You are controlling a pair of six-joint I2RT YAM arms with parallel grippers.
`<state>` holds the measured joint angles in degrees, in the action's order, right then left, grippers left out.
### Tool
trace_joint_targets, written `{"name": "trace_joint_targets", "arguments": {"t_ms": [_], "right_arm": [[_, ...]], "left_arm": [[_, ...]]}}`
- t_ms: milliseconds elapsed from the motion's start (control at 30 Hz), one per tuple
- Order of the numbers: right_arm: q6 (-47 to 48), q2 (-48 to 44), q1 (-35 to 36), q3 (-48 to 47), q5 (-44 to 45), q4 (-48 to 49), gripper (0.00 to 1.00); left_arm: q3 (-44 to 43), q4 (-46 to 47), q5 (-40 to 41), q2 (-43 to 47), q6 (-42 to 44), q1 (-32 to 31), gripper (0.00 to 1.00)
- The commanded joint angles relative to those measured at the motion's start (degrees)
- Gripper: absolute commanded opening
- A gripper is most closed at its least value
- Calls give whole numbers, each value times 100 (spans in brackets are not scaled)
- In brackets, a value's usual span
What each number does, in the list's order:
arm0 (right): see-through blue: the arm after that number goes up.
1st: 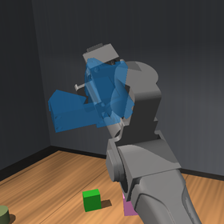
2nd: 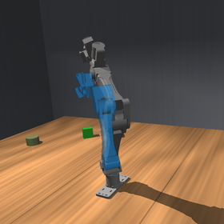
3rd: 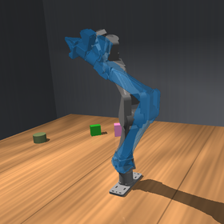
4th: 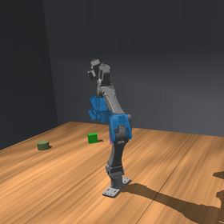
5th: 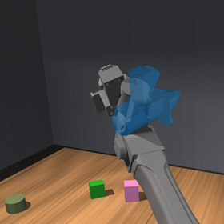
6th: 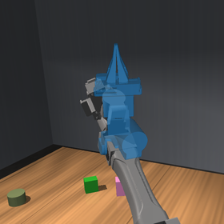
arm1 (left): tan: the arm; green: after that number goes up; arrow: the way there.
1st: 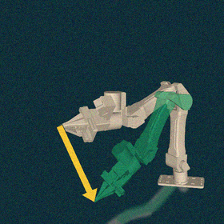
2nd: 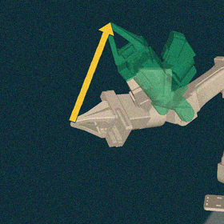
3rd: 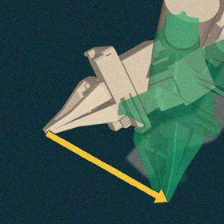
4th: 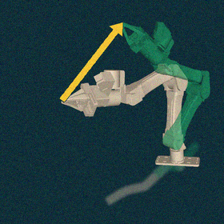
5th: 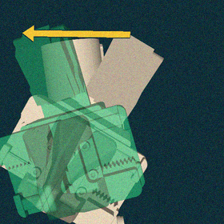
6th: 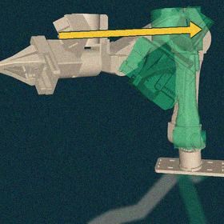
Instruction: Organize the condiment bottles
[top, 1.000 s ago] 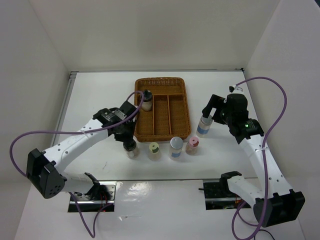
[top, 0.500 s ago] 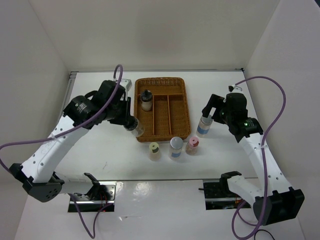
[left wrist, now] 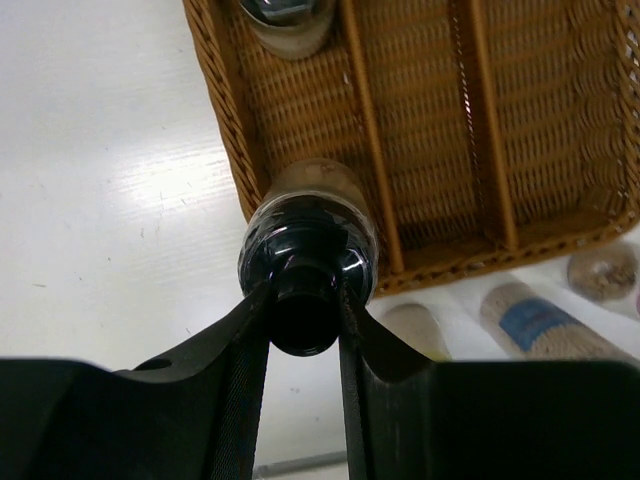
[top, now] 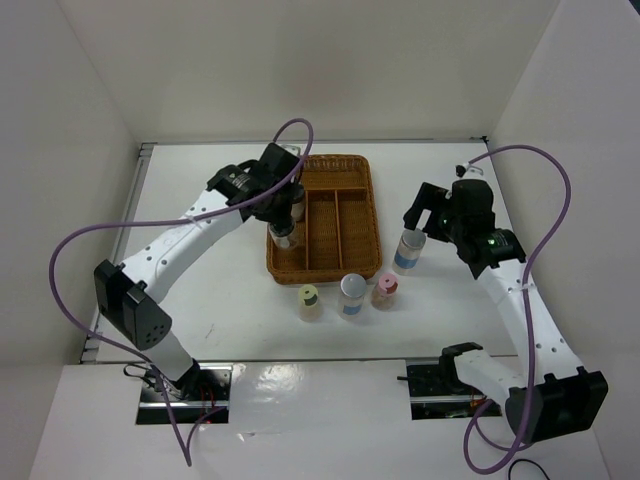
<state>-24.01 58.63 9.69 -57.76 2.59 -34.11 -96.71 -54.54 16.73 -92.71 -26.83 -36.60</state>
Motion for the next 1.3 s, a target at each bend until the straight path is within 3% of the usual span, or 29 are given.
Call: {"name": "trace_joint_targets", "arguments": {"t_ms": [0, 567, 1100, 1267], "right_arm": [[203, -106, -38, -350, 49, 62, 98], [248, 552, 305, -350, 522, -158, 98], [142, 614, 305, -227, 576, -298, 98], [142, 667, 305, -114, 523, -298, 98]], "left_arm": [[-208, 584, 313, -107, 283, 152, 23], [-156, 1315, 23, -1030, 503, 548, 23], [-261, 1587, -144, -1593, 503, 549, 25], [-261, 1640, -144, -1645, 503, 549, 36]]}}
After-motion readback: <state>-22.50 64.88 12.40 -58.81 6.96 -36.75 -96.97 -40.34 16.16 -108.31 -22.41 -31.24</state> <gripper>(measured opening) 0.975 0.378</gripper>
